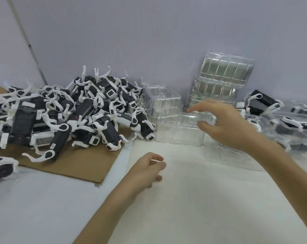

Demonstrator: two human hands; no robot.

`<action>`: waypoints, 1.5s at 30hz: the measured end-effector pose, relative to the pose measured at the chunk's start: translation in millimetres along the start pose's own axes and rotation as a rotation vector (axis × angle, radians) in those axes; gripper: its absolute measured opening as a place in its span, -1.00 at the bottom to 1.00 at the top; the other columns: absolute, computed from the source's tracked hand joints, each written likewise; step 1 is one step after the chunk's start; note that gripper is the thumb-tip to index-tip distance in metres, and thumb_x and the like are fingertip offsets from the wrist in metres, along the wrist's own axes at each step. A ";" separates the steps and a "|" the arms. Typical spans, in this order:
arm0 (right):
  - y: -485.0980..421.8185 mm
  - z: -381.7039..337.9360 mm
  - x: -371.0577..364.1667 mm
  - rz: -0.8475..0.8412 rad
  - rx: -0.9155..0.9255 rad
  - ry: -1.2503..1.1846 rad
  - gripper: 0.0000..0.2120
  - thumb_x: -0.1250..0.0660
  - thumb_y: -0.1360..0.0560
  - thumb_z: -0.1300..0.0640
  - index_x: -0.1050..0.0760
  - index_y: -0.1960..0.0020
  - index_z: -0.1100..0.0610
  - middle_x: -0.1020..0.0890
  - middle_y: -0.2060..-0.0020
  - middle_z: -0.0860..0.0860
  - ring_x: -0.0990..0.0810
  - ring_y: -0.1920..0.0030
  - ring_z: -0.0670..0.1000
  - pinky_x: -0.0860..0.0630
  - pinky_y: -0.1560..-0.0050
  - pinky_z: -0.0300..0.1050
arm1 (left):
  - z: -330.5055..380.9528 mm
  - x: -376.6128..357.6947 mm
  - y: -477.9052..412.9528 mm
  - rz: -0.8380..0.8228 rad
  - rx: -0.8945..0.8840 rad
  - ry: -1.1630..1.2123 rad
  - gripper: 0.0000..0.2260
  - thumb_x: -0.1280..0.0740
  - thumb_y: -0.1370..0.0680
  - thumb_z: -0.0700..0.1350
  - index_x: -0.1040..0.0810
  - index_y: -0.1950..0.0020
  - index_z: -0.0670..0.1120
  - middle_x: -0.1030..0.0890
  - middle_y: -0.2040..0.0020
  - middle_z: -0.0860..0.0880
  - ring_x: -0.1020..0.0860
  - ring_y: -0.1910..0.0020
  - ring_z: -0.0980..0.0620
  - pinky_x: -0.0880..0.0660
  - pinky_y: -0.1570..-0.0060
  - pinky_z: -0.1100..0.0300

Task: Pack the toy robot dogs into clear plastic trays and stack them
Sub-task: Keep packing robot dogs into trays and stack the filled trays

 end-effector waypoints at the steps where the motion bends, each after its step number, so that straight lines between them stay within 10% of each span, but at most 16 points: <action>1: -7.1 -5.3 -9.7 -0.005 0.008 -0.021 -0.68 -0.37 -0.53 0.18 -0.56 -0.24 -0.09 -0.57 -0.16 -0.17 -0.50 -0.17 -0.14 -0.37 -0.20 -0.17 | 0.5 7.7 -7.1 0.016 -0.013 -0.039 -0.89 -0.29 -0.60 -0.02 -0.52 -0.12 0.11 -0.59 -0.09 0.12 -0.68 0.09 0.12 -0.47 0.11 0.23; 9: -114.6 -8.9 -71.6 0.036 -0.056 0.143 -0.50 -0.38 -0.54 -0.04 -0.40 -0.44 0.01 -0.52 -0.35 -0.04 -0.46 -0.36 0.04 -0.34 -0.39 0.14 | -29.2 39.4 -37.6 0.404 -0.281 -0.120 -0.72 -0.24 -0.56 -0.34 -0.60 0.14 0.02 -0.66 0.23 0.08 -0.59 0.30 0.08 -0.48 0.30 0.28; 15: -163.0 14.4 -114.6 -0.142 -0.168 0.290 -0.59 -0.35 -0.56 -0.11 -0.46 -0.34 0.01 -0.62 -0.16 -0.03 -0.52 -0.25 0.04 -0.16 -0.42 0.15 | -37.5 34.3 -42.3 0.336 -0.376 -0.257 -0.71 -0.28 -0.55 -0.28 -0.60 0.22 0.09 -0.63 0.27 0.19 -0.55 0.28 0.17 -0.39 0.33 0.38; 21: -151.8 8.2 -96.4 0.197 -0.244 -0.022 -0.63 -0.39 -0.56 0.02 -0.49 -0.32 0.10 -0.64 -0.15 -0.02 -0.52 -0.10 -0.05 -0.24 -0.46 0.15 | -37.6 34.3 -41.4 0.310 -0.366 -0.245 -0.74 -0.27 -0.57 -0.24 -0.61 0.17 0.08 -0.65 0.27 0.17 -0.55 0.28 0.19 -0.38 0.33 0.40; 29: -36.1 -45.2 -52.6 0.257 0.000 -0.467 -0.78 -0.42 -0.53 0.16 -0.43 -0.10 0.00 -0.52 0.07 -0.27 -0.45 0.00 -0.40 -0.29 0.00 -0.55 | 2.3 49.1 -20.2 0.172 -0.443 0.354 -0.77 -0.23 -0.66 0.00 -0.62 -0.08 -0.09 -0.70 0.14 -0.07 -0.60 0.26 0.04 -0.49 0.29 0.26; 37: 62.2 -38.8 -63.0 0.106 0.005 -0.678 -0.75 -0.46 -0.41 0.16 -0.56 -0.07 0.05 -0.65 0.04 -0.01 -0.60 -0.05 0.08 -0.48 -0.14 0.10 | 27.9 28.6 10.9 -0.032 -0.529 0.558 -0.78 -0.30 -0.56 -0.02 -0.65 -0.04 -0.12 -0.71 0.08 -0.10 -0.68 0.18 -0.08 -0.60 0.18 0.18; 45: 85.4 -41.3 -79.7 0.105 -0.165 -0.816 -0.77 -0.45 -0.39 0.07 -0.55 -0.03 0.00 -0.68 0.05 -0.06 -0.63 -0.05 -0.05 -0.48 0.00 -0.33 | 5.7 1.9 18.6 -0.051 -0.479 0.639 -0.81 -0.37 -0.50 -0.13 -0.68 -0.07 -0.12 -0.70 -0.05 -0.23 -0.70 0.00 -0.20 -0.63 0.13 0.10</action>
Point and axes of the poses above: each hand's wrist, its own y-axis away from the middle knuckle, its own x-axis out of the back of the hand, z = x × y, the point moved 3 cm from there along -y, towards the middle knuckle
